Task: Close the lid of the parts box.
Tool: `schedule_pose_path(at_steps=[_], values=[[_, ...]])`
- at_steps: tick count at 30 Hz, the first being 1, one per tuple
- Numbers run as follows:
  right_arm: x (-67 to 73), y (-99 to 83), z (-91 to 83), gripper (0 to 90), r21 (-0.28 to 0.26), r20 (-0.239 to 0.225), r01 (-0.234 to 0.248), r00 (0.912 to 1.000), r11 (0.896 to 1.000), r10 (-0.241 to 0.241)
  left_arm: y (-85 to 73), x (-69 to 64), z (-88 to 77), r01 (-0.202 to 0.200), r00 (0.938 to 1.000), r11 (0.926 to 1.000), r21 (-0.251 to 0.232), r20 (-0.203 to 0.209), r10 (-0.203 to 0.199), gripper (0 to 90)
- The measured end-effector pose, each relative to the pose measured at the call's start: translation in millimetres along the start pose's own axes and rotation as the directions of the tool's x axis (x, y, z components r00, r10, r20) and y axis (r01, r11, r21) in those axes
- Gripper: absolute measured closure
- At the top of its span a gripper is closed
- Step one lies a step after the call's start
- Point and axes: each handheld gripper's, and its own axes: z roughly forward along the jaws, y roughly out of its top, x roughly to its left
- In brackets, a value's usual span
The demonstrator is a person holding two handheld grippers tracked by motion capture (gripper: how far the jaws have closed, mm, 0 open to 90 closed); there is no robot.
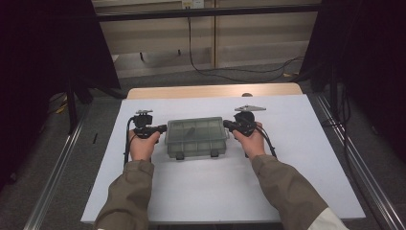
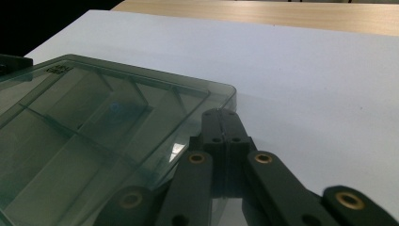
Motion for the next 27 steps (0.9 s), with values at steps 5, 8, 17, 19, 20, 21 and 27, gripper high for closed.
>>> schedule_pose_path(at_steps=[5, 8, 17, 19, 20, 21, 27], values=[[0.0, -0.6, -0.6, 90.0, 0.000, -0.003, 0.004, 1.0000, 1.000, -0.004, -0.9, 0.1, 0.0, 0.001, 1.0000, 1.0000, 0.002, 0.002, -0.001, 90.0], [0.2, -1.3, -0.9, 90.0, 0.001, -0.007, 0.006, 1.0000, 1.000, -0.006, -2.1, 0.4, 0.3, 0.004, 1.0000, 1.0000, 0.000, 0.001, -0.004, 90.0], [0.2, -3.5, -0.8, 90.0, 0.004, -0.007, 0.003, 1.0000, 1.000, -0.003, -4.4, 1.0, 1.1, -0.003, 1.0000, 1.0000, 0.003, 0.003, 0.003, 90.0], [0.2, -4.3, -0.6, 90.0, 0.003, -0.007, 0.000, 1.0000, 1.000, 0.000, -4.5, 1.1, 1.1, -0.004, 1.0000, 1.0000, 0.006, 0.005, 0.004, 90.0], [0.1, -4.5, -0.6, 90.0, 0.002, -0.007, 0.001, 1.0000, 1.000, -0.001, -4.6, 1.0, 1.1, -0.005, 1.0000, 1.0000, 0.005, 0.004, 0.005, 90.0], [0.1, -4.5, -0.6, 90.0, 0.001, -0.007, 0.003, 1.0000, 1.000, -0.003, -4.7, 1.2, 1.3, -0.006, 1.0000, 1.0000, 0.004, 0.005, 0.006, 90.0], [0.2, -5.4, -0.7, 90.0, 0.007, -0.009, 0.013, 0.9999, 1.000, -0.013, -6.1, 1.3, 2.0, -0.009, 0.9999, 0.9999, 0.012, 0.005, 0.009, 90.0]])
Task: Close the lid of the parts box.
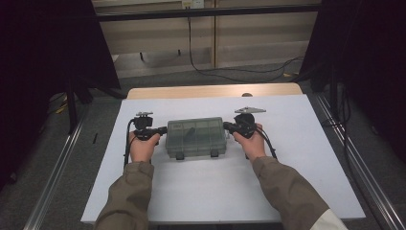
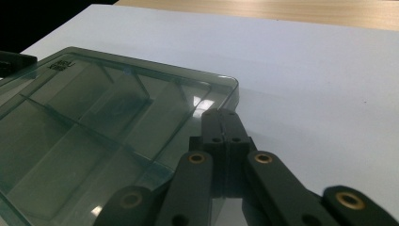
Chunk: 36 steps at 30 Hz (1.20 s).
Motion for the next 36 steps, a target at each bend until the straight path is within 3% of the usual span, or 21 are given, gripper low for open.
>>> schedule_pose_path(at_steps=[12, 16, 36], values=[[0.1, -0.8, 0.1, 90.0, -0.001, 0.001, -0.001, 1.0000, 1.000, 0.001, -0.5, 0.3, -0.7, -0.016, 0.9999, 0.9998, 0.008, -0.003, 0.016, 90.0], [0.2, -1.1, 0.1, 90.0, -0.001, 0.000, -0.003, 1.0000, 1.000, 0.003, -0.9, -0.5, -0.1, -0.003, 1.0000, 1.0000, 0.001, -0.003, 0.003, 90.0], [1.2, -1.2, -1.5, 90.0, 0.004, 0.008, 0.045, 0.9990, 0.999, -0.045, -0.7, 0.0, -5.7, -0.017, 0.9998, 0.9998, -0.004, 0.003, 0.017, 90.0]])
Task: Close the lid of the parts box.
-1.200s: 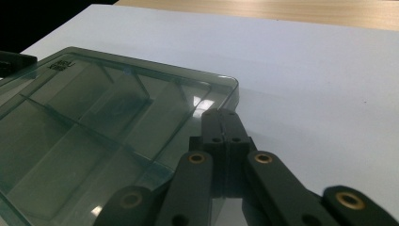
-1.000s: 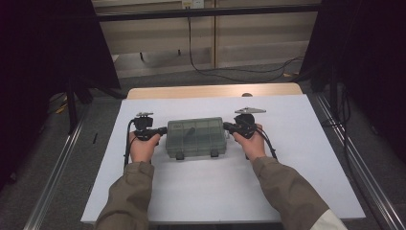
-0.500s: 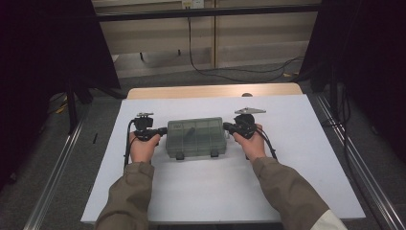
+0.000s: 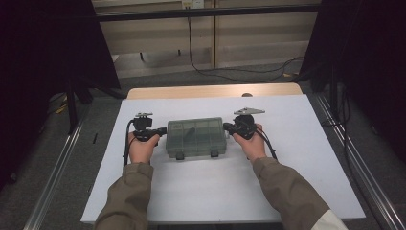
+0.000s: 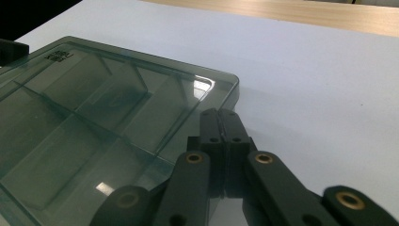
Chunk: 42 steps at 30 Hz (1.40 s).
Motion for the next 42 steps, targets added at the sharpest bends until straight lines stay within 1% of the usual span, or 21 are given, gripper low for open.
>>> schedule_pose_path(at_steps=[2, 3, 7, 8, 10, 11, 12, 13, 15, 16, 18, 20, 24, 26, 29, 31, 34, 38, 39, 41, 42], values=[[-0.1, 1.2, -2.1, 89.9, -0.003, -0.008, 0.005, 1.0000, 1.000, -0.005, 0.1, -0.2, -2.0, -0.013, 0.9999, 0.9999, -0.002, -0.006, 0.013, 90.0], [0.4, 1.7, -3.2, 89.8, -0.006, -0.012, 0.006, 0.9999, 1.000, -0.007, 0.2, -0.4, -2.7, -0.011, 0.9999, 0.9999, -0.004, -0.010, 0.011, 90.0], [2.1, 3.5, -7.9, 89.7, -0.008, -0.023, 0.021, 0.9995, 1.000, -0.021, 0.9, 0.4, -9.3, -0.021, 0.9998, 0.9997, -0.009, -0.002, 0.021, 90.0], [2.5, 3.9, -9.2, 89.6, -0.012, -0.026, 0.024, 0.9994, 1.000, -0.024, 1.0, -0.4, -11.0, -0.023, 0.9997, 0.9997, -0.013, -0.007, 0.023, 90.0], [3.5, 4.7, -11.3, 89.6, -0.014, -0.032, 0.035, 0.9989, 0.999, -0.035, 1.5, -1.2, -14.0, -0.035, 0.9994, 0.9994, -0.002, 0.003, 0.035, 90.0], [3.9, 5.1, -12.7, 89.6, -0.014, -0.040, 0.035, 0.9986, 0.999, -0.036, 1.3, -2.1, -15.3, -0.035, 0.9994, 0.9993, -0.015, 0.003, 0.035, 90.0], [4.2, 5.5, -13.8, 89.7, -0.018, -0.048, 0.038, 0.9981, 0.999, -0.039, 1.6, -2.2, -17.0, -0.041, 0.9990, 0.9991, -0.010, 0.017, 0.041, 90.0], [4.9, 5.7, -14.8, 89.9, -0.017, -0.057, 0.039, 0.9976, 0.999, -0.040, 1.5, -2.9, -18.2, -0.040, 0.9990, 0.9991, -0.011, 0.020, 0.040, 90.0], [6.1, 5.6, -16.6, 90.0, -0.013, -0.074, 0.040, 0.9964, 0.999, -0.041, 1.5, -5.0, -21.7, -0.055, 0.9981, 0.9983, -0.016, 0.026, 0.056, 90.0], [6.7, 5.3, -17.3, 90.0, -0.015, -0.081, 0.044, 0.9957, 0.999, -0.046, 1.5, -5.8, -23.5, -0.057, 0.9977, 0.9983, -0.014, 0.035, 0.057, 90.0], [8.3, 4.9, -19.7, 90.0, -0.015, -0.088, 0.056, 0.9945, 0.998, -0.057, 0.8, -9.0, -25.3, -0.060, 0.9973, 0.9979, -0.022, 0.040, 0.061, 90.0], [9.6, 4.4, -22.2, 90.0, -0.017, -0.094, 0.070, 0.9930, 0.997, -0.072, 0.0, -12.2, -28.2, -0.080, 0.9954, 0.9967, -0.016, 0.052, 0.081, 90.0], [12.9, 3.0, -27.3, 90.0, -0.021, -0.114, 0.084, 0.9897, 0.996, -0.086, -3.3, -13.2, -28.5, -0.086, 0.9938, 0.9962, -0.014, 0.069, 0.086, 90.0], [14.2, 1.6, -29.0, 90.0, -0.019, -0.122, 0.088, 0.9885, 0.996, -0.089, -5.4, -13.9, -28.7, -0.091, 0.9934, 0.9958, -0.012, 0.070, 0.091, 90.0], [16.6, -2.0, -30.4, 90.0, -0.013, -0.134, 0.101, 0.9857, 0.995, -0.102, -7.9, -16.4, -29.3, -0.109, 0.9912, 0.9941, -0.007, 0.076, 0.109, 90.0], [16.7, -4.5, -30.2, 89.9, -0.011, -0.138, 0.099, 0.9853, 0.995, -0.100, -9.6, -17.2, -28.7, -0.114, 0.9902, 0.9935, -0.011, 0.081, 0.114, 90.0], [15.7, -7.0, -29.7, 90.0, -0.007, -0.140, 0.095, 0.9855, 0.995, -0.095, -12.4, -18.4, -27.7, -0.114, 0.9896, 0.9935, -0.004, 0.088, 0.114, 90.0], [15.7, -9.2, -29.6, 89.9, -0.007, -0.140, 0.100, 0.9850, 0.995, -0.100, -15.2, -19.6, -26.2, -0.130, 0.9879, 0.9915, 0.009, 0.087, 0.129, 90.0], [15.8, -9.5, -29.5, 89.9, -0.008, -0.141, 0.102, 0.9848, 0.995, -0.102, -16.3, -20.3, -25.2, -0.119, 0.9890, 0.9929, -0.004, 0.088, 0.119, 90.0], [16.3, -10.2, -29.5, 89.6, -0.007, -0.143, 0.102, 0.9843, 0.995, -0.102, -17.4, -20.6, -24.9, -0.127, 0.9873, 0.9918, -0.008, 0.094, 0.127, 90.0], [16.5, -10.6, -29.4, 89.4, -0.009, -0.144, 0.104, 0.9840, 0.995, -0.104, -18.3, -21.5, -24.3, -0.131, 0.9875, 0.9914, -0.006, 0.089, 0.131, 90.0]])
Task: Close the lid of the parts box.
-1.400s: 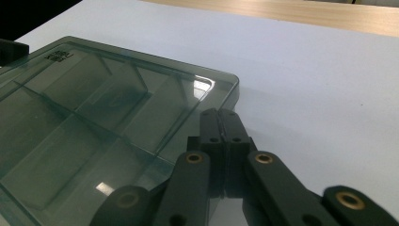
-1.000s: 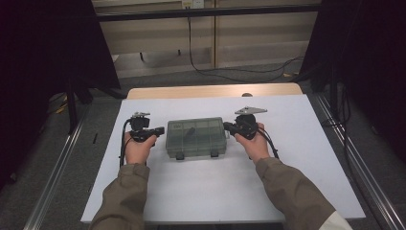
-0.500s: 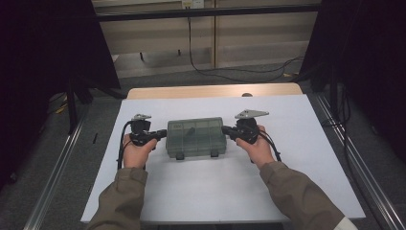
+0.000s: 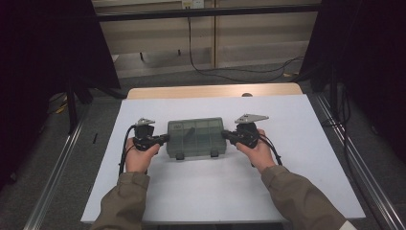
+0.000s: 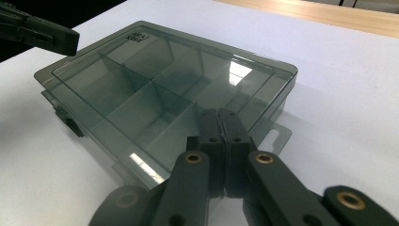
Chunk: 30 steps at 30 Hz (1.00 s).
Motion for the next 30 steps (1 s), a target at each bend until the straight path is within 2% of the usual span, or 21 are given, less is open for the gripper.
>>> schedule_pose_path(at_steps=[10, 30], values=[[3.5, -2.3, 1.5, 89.6, 0.002, -0.003, 0.018, 0.9998, 1.000, -0.018, -1.6, -1.6, 0.0, -0.016, 0.9999, 0.9999, 0.003, -0.005, 0.016, 90.0], [5.9, -6.2, 2.0, 89.4, -0.004, -0.001, 0.039, 0.9992, 0.999, -0.039, -5.7, -2.2, 1.4, -0.025, 0.9996, 0.9997, 0.004, -0.010, 0.025, 90.0]])
